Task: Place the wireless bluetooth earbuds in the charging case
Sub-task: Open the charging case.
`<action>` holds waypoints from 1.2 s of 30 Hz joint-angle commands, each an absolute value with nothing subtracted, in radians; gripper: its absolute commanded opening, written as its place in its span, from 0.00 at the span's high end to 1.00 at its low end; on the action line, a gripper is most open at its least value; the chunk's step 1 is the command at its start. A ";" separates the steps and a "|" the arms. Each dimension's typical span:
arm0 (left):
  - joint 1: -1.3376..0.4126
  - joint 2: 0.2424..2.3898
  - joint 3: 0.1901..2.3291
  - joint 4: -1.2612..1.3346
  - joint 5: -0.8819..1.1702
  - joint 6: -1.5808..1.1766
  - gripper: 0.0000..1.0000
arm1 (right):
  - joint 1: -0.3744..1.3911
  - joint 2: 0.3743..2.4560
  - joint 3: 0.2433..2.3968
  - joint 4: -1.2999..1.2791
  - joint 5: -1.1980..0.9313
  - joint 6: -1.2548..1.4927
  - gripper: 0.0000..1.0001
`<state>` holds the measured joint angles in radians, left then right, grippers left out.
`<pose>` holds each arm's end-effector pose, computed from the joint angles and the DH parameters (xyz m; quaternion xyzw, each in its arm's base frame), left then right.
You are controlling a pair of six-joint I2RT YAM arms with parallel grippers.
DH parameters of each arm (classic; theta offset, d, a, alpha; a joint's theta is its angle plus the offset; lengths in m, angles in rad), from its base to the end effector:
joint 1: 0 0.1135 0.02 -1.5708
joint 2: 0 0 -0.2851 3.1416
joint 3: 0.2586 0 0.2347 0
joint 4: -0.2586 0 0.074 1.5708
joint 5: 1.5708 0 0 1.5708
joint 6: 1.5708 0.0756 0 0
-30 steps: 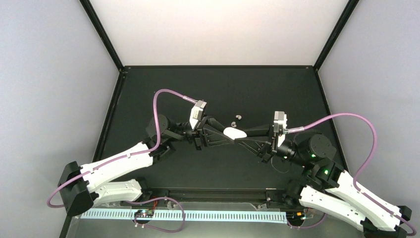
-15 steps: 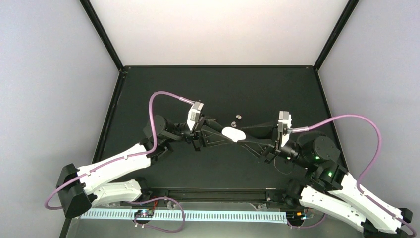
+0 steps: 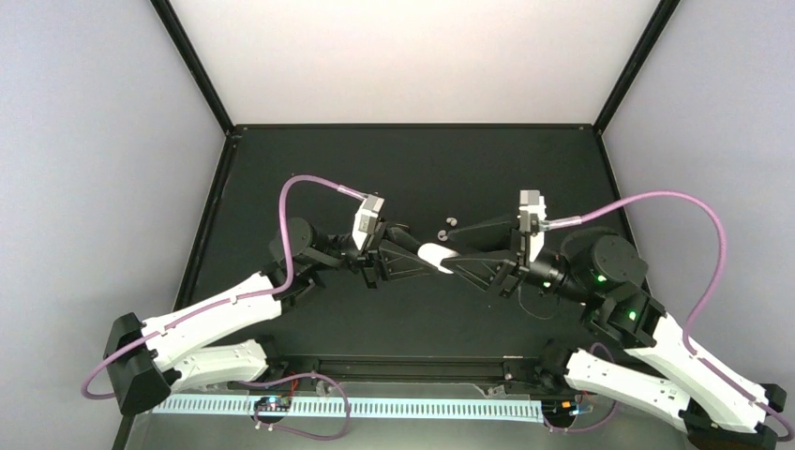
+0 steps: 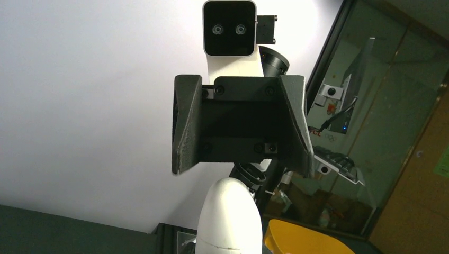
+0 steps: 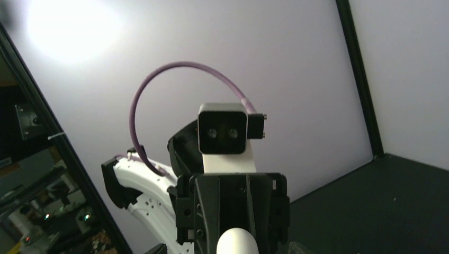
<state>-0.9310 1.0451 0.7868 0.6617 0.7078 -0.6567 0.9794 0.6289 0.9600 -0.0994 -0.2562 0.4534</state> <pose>0.0994 -0.2159 0.4118 0.3571 0.4726 -0.6920 0.4126 0.0553 0.1167 0.4455 -0.2567 0.5683 0.5705 0.5344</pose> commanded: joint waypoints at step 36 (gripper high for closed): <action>-0.940 1.053 0.782 0.783 0.680 -0.760 0.68 | 0.976 0.638 0.943 -0.105 -0.269 0.449 0.86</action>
<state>-0.9318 1.0477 0.7803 0.7433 0.6769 -0.7460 0.9802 0.6544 0.9581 -0.1505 -0.2924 0.4515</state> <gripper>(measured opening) 0.307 0.190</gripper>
